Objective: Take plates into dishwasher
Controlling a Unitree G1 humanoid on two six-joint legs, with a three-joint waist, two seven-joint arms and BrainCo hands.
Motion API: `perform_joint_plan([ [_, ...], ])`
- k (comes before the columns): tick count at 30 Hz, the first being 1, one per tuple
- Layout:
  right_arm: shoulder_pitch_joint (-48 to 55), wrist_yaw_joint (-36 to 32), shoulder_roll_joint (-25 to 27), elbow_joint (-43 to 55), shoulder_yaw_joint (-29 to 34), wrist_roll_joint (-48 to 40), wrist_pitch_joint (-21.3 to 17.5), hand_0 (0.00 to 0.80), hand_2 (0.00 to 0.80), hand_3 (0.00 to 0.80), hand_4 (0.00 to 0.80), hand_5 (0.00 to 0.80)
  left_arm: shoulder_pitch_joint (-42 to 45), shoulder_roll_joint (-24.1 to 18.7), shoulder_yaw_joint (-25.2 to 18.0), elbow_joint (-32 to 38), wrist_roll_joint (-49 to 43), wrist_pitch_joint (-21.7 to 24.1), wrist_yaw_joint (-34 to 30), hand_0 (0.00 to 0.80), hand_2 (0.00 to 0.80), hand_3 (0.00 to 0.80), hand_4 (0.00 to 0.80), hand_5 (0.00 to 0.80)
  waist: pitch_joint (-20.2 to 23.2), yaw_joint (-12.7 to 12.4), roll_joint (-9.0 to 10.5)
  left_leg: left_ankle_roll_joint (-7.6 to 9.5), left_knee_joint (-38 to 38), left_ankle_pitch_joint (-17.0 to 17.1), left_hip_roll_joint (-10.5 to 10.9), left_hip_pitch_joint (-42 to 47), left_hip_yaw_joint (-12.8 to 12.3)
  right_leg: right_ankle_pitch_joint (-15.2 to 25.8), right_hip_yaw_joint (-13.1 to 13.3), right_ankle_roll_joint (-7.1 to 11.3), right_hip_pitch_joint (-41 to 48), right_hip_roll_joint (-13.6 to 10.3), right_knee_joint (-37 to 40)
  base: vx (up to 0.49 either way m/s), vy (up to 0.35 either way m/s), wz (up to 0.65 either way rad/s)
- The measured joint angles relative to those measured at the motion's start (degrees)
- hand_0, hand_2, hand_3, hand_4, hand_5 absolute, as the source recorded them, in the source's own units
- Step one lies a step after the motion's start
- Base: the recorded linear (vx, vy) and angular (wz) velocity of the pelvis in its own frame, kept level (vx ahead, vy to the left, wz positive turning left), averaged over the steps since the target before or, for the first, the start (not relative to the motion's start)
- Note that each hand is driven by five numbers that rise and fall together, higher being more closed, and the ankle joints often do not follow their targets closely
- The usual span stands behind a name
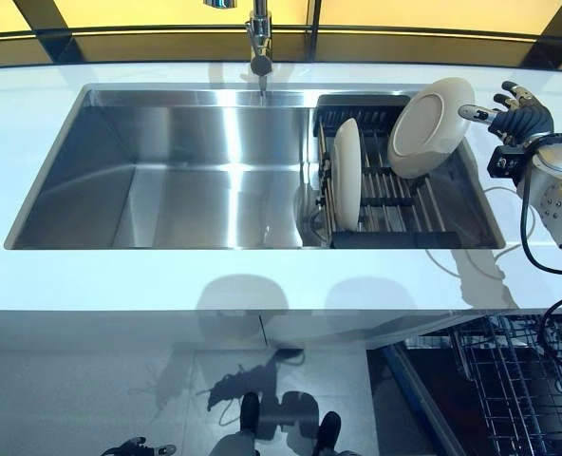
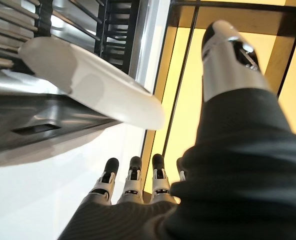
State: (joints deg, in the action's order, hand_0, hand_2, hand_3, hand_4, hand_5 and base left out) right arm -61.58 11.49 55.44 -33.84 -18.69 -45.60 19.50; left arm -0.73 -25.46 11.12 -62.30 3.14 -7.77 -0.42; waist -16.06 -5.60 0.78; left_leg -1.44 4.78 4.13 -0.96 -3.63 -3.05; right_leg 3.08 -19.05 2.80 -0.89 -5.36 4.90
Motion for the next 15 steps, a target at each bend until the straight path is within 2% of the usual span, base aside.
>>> perform_joint_plan([
  [15, 0.0, -1.2, 1.1, -0.4, 0.1, -1.2, 0.0, 0.0, 0.0, 0.0, 0.0, 0.0, 0.0, 0.3, 0.2, 0.2, 0.0, 0.7, 0.0, 0.0, 0.0, 0.0, 0.0, 0.0, -0.5, 0.3, -0.8, 0.02, 0.0, 0.0, -0.1, 1.1, -1.3, 0.3, 1.3, -0.1, 0.5, 0.0, 0.0, 0.006, 0.002, -0.04],
])
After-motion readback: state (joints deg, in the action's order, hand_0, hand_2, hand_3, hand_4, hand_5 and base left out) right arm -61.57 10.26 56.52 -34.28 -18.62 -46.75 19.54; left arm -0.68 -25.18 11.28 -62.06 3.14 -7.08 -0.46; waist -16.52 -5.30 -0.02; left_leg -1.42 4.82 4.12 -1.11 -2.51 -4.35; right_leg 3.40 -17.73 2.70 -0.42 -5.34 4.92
